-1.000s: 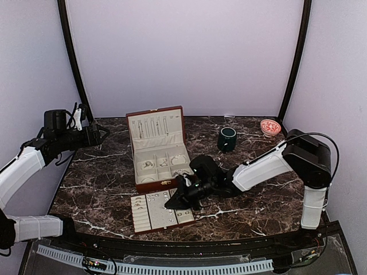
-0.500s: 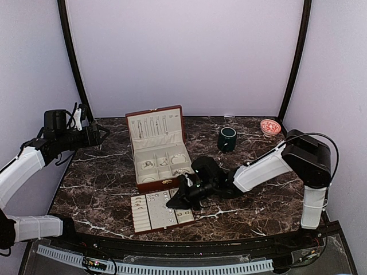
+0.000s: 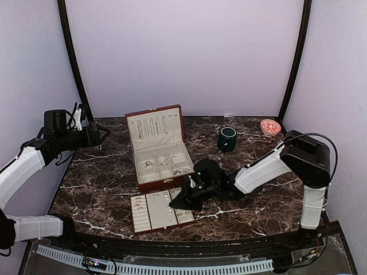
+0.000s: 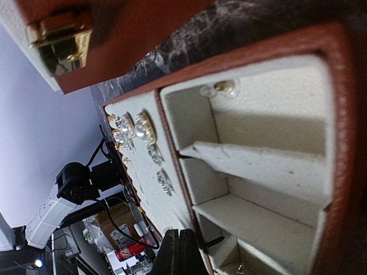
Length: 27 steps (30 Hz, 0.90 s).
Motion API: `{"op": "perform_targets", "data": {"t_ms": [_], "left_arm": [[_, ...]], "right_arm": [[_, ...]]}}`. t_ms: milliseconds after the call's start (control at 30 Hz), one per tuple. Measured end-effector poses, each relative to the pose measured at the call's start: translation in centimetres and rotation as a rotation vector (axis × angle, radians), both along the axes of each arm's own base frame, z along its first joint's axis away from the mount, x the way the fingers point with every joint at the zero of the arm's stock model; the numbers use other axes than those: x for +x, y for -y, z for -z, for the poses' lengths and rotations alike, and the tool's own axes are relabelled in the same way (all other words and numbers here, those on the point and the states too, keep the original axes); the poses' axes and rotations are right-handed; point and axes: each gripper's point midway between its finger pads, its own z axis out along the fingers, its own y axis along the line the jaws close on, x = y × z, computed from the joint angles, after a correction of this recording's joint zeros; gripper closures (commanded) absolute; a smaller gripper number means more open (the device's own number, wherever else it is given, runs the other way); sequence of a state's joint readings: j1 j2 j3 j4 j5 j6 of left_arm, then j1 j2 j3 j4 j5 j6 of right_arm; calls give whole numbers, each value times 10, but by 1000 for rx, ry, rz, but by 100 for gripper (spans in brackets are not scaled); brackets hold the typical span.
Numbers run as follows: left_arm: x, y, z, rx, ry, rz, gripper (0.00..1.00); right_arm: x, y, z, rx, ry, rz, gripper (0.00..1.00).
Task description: Organize the mixed jewelry
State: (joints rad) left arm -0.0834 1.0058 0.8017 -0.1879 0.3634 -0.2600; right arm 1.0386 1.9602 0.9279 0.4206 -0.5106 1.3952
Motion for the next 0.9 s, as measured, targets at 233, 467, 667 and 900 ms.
{"op": "perform_targets", "data": {"t_ms": [233,467,667,900], "left_arm": [[0,0,0,-3,-2,0,8],[0,1,0,-6,-3,1,8],[0,1,0,-6,-3,1,8],[0,1,0,-6,-3,1,8]], "right_arm": [[3,1,3,0,-13,22,100],[4,-1,2,9,-15,25,100],[4,-1,1,16,-26,34,100],[4,-2,0,22,-38,42,100]]}}
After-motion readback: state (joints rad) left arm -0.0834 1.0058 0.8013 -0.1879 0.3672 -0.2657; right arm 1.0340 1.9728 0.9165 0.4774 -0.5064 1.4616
